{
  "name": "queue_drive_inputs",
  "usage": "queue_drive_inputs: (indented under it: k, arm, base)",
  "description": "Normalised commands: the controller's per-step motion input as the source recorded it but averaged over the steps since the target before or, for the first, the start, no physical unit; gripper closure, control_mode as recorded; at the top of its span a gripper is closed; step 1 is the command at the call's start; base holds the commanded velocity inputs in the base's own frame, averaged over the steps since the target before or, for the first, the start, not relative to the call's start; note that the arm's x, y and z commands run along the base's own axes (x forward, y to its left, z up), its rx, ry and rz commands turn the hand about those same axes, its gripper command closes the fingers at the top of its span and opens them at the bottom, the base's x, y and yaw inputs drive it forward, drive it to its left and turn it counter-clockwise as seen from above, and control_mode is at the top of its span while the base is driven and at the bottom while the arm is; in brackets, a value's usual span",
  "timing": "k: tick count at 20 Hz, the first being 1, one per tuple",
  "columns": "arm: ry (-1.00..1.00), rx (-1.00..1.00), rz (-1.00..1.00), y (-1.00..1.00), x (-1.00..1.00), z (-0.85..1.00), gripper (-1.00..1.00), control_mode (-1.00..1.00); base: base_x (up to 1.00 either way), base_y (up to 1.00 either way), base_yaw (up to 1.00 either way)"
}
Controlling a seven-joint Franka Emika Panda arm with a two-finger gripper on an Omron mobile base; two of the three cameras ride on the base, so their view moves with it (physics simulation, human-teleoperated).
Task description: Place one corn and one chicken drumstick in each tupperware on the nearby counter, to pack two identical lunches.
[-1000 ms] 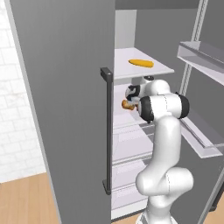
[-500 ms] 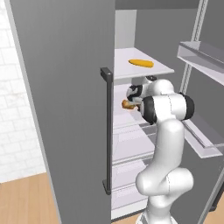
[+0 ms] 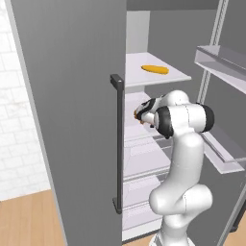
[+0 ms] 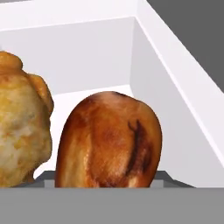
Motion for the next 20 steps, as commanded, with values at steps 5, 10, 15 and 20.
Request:
queue_drive_inputs:
  k: [5,10,15,20]
  arm:
    - [0.00,-0.03,-0.03,0.07,-0.27,0.09,1.00,-1.00]
    - [0.00,-0.08,0.00,0.39,-0.46,0.06,1.00,-1.00]
    - [-0.02,-0.07,0.00,0.26,-0.35,0.28,1.00,-1.00]
    - [-0.01,0.00,0.00,0.18,-0.35,0.46,1.00,-1.00]
  base:
    - [0.00,0.00,0.00]
    - [0.00,0.00,0.00]
    - [0.00,0.00,0.00]
    - [0.00,0.00,0.00]
